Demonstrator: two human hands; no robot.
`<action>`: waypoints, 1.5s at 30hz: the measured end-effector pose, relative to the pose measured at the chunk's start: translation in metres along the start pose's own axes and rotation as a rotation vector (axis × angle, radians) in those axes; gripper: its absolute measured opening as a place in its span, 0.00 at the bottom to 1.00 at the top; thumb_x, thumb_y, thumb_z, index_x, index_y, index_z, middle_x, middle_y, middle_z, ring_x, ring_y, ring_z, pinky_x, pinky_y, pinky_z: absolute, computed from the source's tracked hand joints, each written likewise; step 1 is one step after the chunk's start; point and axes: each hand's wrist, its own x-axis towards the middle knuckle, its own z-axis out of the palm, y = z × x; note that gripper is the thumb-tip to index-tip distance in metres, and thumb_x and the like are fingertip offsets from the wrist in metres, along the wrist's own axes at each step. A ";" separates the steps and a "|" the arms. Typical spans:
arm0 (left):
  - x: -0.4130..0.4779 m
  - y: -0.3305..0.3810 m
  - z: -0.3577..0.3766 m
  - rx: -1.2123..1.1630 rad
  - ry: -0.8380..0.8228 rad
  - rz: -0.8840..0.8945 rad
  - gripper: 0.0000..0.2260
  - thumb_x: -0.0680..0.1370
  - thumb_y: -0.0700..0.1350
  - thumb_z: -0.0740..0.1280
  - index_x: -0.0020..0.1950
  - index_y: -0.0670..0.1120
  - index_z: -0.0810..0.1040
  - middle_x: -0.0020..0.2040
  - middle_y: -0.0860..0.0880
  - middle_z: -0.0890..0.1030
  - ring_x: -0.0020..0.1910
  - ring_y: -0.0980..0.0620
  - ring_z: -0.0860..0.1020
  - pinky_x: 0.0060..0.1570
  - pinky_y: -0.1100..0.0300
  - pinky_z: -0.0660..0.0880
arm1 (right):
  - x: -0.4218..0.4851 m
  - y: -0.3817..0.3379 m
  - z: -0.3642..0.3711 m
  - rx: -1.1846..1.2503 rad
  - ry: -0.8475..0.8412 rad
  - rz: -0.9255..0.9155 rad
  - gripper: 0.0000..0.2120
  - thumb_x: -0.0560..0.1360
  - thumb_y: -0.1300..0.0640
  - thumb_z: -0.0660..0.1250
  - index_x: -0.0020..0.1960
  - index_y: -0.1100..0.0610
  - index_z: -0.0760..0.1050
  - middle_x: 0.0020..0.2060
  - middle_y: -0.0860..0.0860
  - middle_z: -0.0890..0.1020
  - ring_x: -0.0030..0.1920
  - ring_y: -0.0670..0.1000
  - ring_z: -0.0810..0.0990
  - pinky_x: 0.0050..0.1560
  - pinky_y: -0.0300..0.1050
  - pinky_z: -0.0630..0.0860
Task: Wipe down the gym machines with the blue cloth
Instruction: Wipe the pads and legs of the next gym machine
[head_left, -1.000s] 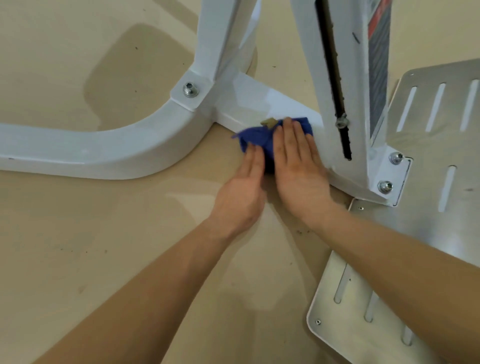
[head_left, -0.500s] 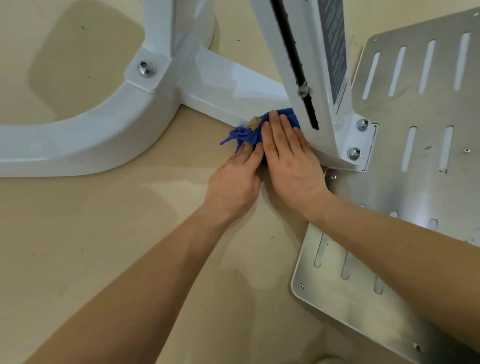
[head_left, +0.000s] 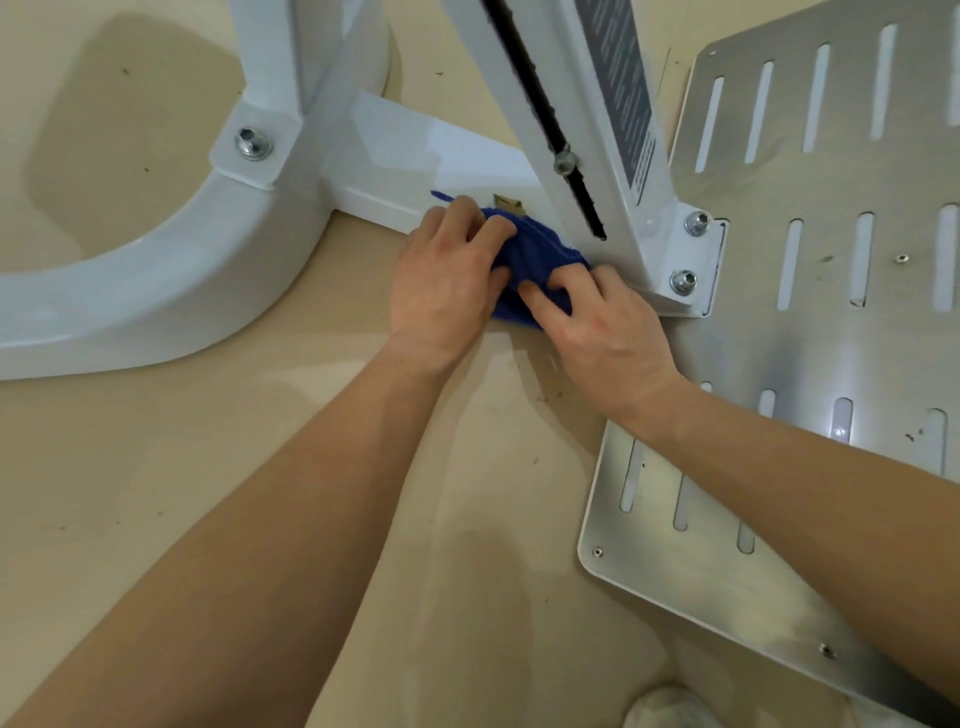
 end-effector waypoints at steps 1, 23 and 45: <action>0.003 0.004 0.001 -0.003 0.005 0.020 0.13 0.71 0.43 0.69 0.54 0.44 0.80 0.47 0.45 0.77 0.44 0.43 0.75 0.40 0.49 0.73 | -0.001 0.002 -0.002 -0.034 -0.035 0.006 0.17 0.78 0.65 0.60 0.63 0.60 0.79 0.47 0.59 0.80 0.38 0.60 0.76 0.33 0.50 0.75; -0.010 0.082 -0.001 -0.406 -0.129 -0.483 0.07 0.69 0.56 0.70 0.39 0.54 0.77 0.35 0.56 0.81 0.36 0.53 0.78 0.37 0.58 0.74 | -0.047 0.025 -0.033 -0.152 -0.143 0.106 0.22 0.73 0.66 0.61 0.67 0.65 0.73 0.48 0.60 0.77 0.43 0.61 0.75 0.42 0.53 0.72; 0.004 0.086 -0.024 -0.803 -0.118 -0.711 0.08 0.73 0.47 0.72 0.50 0.46 0.81 0.42 0.51 0.83 0.43 0.52 0.81 0.47 0.51 0.79 | 0.001 0.056 -0.059 0.461 -0.015 0.455 0.08 0.75 0.57 0.72 0.48 0.60 0.74 0.43 0.51 0.76 0.44 0.55 0.75 0.45 0.43 0.68</action>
